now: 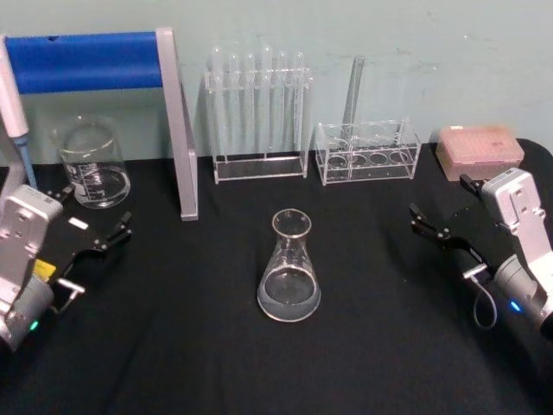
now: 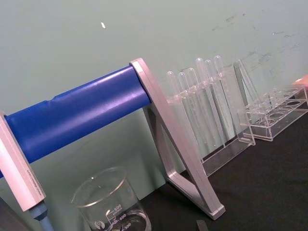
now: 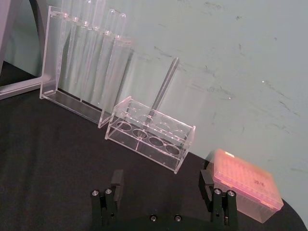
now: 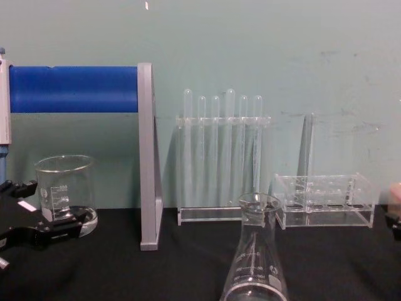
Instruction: Grasp the erlenmeyer flask with one hand, shake it three times, then place it back.
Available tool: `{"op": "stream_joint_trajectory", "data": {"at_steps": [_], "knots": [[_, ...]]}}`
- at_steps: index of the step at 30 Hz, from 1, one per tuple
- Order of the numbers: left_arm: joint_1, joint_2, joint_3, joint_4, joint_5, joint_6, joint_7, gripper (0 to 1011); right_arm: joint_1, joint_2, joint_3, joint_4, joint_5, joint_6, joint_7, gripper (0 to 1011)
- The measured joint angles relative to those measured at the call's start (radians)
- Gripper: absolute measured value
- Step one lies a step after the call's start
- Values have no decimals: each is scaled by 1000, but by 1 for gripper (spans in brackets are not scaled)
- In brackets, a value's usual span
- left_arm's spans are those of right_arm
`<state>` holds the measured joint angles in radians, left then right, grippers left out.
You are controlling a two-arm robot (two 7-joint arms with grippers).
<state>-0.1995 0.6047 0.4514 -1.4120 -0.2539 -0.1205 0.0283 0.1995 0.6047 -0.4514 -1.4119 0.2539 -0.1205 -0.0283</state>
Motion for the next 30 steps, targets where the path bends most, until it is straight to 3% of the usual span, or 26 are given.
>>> {"op": "stream_joint_trajectory", "data": {"at_steps": [30], "knots": [[0, 0, 0, 0, 0, 0, 0, 1001, 0, 0, 0, 0, 0, 0, 0, 1000]]}}
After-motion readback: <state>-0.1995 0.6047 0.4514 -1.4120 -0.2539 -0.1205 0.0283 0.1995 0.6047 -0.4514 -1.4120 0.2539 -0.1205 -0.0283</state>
